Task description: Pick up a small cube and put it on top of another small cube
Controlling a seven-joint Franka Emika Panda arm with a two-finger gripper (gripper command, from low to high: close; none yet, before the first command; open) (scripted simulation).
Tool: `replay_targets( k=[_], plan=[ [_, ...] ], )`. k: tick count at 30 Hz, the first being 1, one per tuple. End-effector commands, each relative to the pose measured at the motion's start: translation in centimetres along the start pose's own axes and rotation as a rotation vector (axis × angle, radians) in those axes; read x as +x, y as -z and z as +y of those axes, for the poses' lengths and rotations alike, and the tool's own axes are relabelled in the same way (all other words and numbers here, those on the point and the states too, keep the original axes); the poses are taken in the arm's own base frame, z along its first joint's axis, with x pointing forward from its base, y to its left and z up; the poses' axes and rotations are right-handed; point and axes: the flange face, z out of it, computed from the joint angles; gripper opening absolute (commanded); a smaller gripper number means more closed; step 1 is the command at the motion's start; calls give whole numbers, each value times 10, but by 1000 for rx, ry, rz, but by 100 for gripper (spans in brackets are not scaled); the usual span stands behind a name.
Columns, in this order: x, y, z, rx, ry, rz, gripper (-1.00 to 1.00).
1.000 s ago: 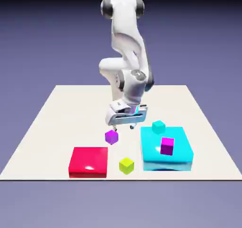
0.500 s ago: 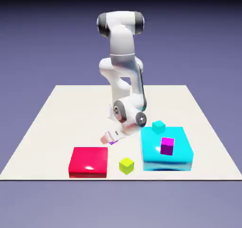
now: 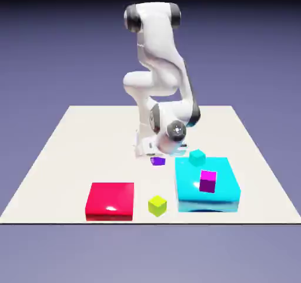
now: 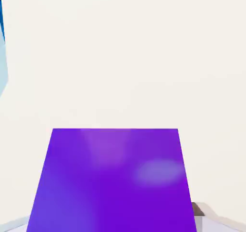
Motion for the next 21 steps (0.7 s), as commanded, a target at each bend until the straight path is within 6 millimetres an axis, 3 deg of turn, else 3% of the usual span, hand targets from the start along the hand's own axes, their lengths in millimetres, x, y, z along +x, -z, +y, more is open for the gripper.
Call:
replay_targets(
  k=[1, 15, 16, 20, 21],
  plan=[
    [-3, 6, -1, 25, -42, -27, -100],
    [-60, 101, -12, 313, -486, -497, -100],
    [-60, 101, -12, 313, -486, -497, -100],
    [-71, 44, -42, 313, -486, -497, -100],
    [-71, 44, -42, 313, -486, -497, 100]
  ],
)
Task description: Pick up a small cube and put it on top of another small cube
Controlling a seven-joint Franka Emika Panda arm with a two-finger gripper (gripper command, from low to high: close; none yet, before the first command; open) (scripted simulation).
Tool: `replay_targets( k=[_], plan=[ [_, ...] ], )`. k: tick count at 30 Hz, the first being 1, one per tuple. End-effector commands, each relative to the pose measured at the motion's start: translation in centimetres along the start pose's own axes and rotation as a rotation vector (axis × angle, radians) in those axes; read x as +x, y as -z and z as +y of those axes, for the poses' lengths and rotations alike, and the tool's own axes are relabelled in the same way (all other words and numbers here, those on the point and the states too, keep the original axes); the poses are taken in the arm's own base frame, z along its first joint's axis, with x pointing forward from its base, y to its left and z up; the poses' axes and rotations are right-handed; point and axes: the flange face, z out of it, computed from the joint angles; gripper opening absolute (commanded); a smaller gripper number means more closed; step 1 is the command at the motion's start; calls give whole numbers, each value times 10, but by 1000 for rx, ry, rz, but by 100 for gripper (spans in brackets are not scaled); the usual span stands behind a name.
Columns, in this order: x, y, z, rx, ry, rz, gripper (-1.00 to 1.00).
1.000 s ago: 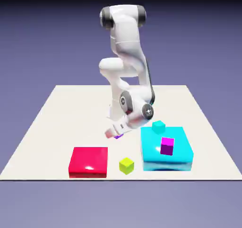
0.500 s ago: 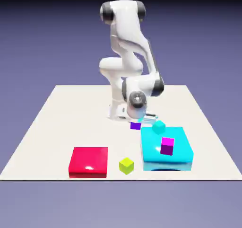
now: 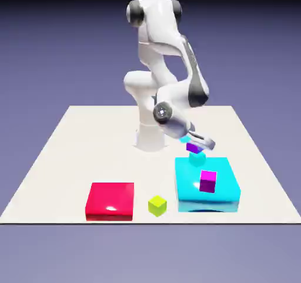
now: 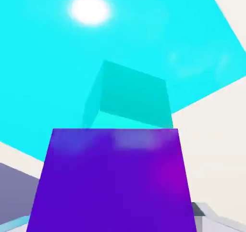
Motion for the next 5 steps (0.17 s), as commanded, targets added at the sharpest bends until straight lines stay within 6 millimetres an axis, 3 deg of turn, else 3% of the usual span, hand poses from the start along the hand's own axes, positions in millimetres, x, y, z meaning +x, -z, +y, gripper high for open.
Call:
replay_targets(
  k=[1, 5],
  plan=[
    [9, 7, -1, 14, -19, -14, 100],
    [-1, 71, 10, 14, -19, -14, 100]
  ],
)
